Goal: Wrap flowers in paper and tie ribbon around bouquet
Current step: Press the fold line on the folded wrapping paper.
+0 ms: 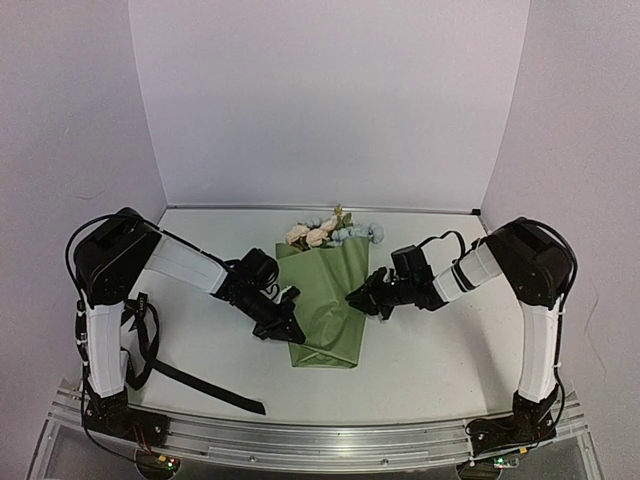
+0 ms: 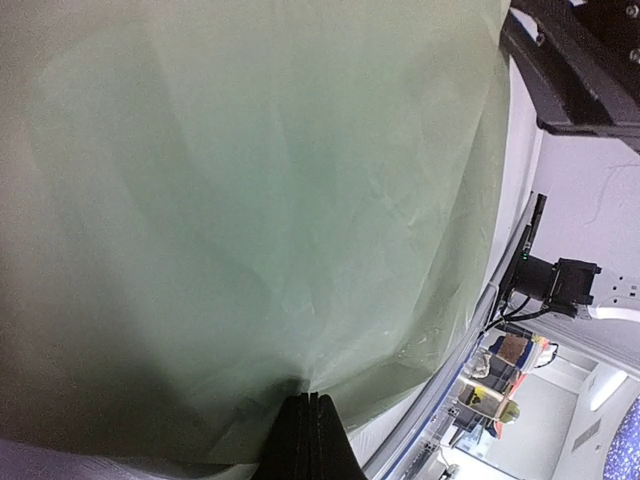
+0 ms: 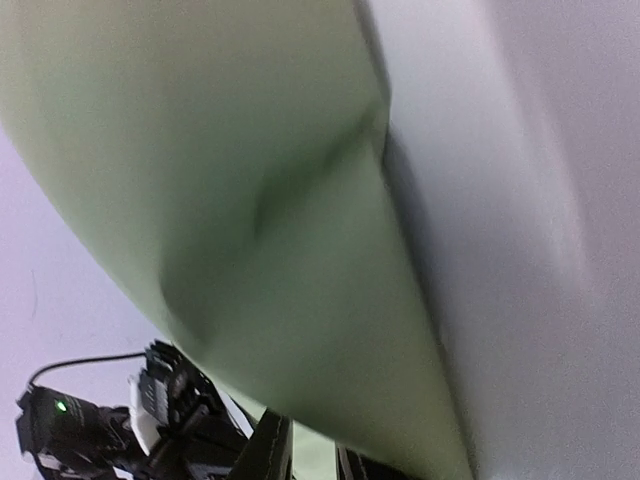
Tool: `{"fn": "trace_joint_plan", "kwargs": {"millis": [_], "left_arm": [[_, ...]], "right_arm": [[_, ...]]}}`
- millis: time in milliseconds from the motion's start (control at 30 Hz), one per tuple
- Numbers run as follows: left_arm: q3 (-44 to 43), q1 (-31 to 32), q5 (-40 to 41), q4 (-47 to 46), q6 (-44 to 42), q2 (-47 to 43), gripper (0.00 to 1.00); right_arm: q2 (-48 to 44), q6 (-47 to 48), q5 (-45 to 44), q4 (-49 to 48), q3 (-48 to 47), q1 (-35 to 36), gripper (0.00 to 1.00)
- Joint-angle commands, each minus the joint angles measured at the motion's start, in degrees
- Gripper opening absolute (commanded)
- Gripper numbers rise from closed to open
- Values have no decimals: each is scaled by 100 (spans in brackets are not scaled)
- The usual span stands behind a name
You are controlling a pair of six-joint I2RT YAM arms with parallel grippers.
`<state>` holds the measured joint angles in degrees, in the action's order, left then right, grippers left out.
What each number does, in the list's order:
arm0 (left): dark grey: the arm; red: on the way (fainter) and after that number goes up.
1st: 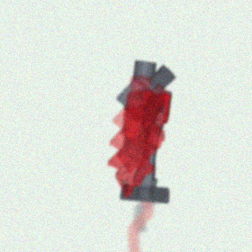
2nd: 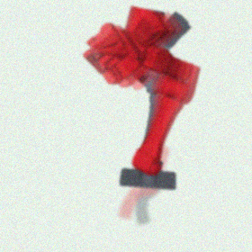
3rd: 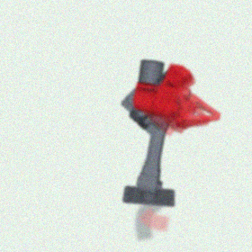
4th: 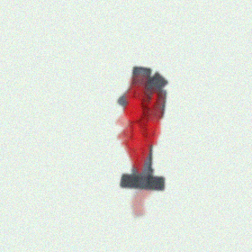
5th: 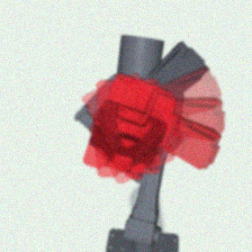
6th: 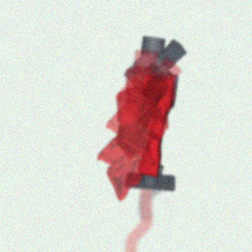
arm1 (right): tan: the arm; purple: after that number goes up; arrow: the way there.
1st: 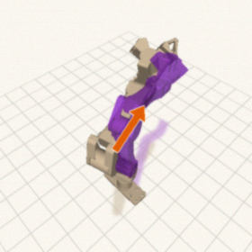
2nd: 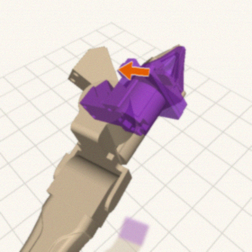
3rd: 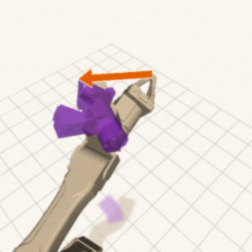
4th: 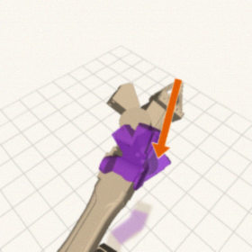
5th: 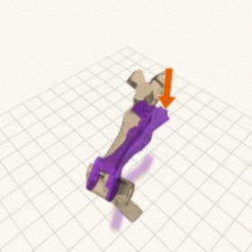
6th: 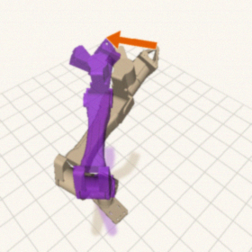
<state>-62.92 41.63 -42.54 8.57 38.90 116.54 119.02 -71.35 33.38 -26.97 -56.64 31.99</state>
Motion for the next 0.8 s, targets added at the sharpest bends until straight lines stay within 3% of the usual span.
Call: {"fn": "trace_joint_plan", "kwargs": {"millis": [0,500,767], "left_arm": [[96,-40,1098,853,-140,493,0],[95,-49,1161,948,-193,453,0],[284,-67,1194,968,-218,264,0]], "right_arm": [[404,-189,-271,144,-302,-338,18],[711,-559,-463,178,-1181,-874,19],[118,-250,-491,175,-202,-558,19]]}}
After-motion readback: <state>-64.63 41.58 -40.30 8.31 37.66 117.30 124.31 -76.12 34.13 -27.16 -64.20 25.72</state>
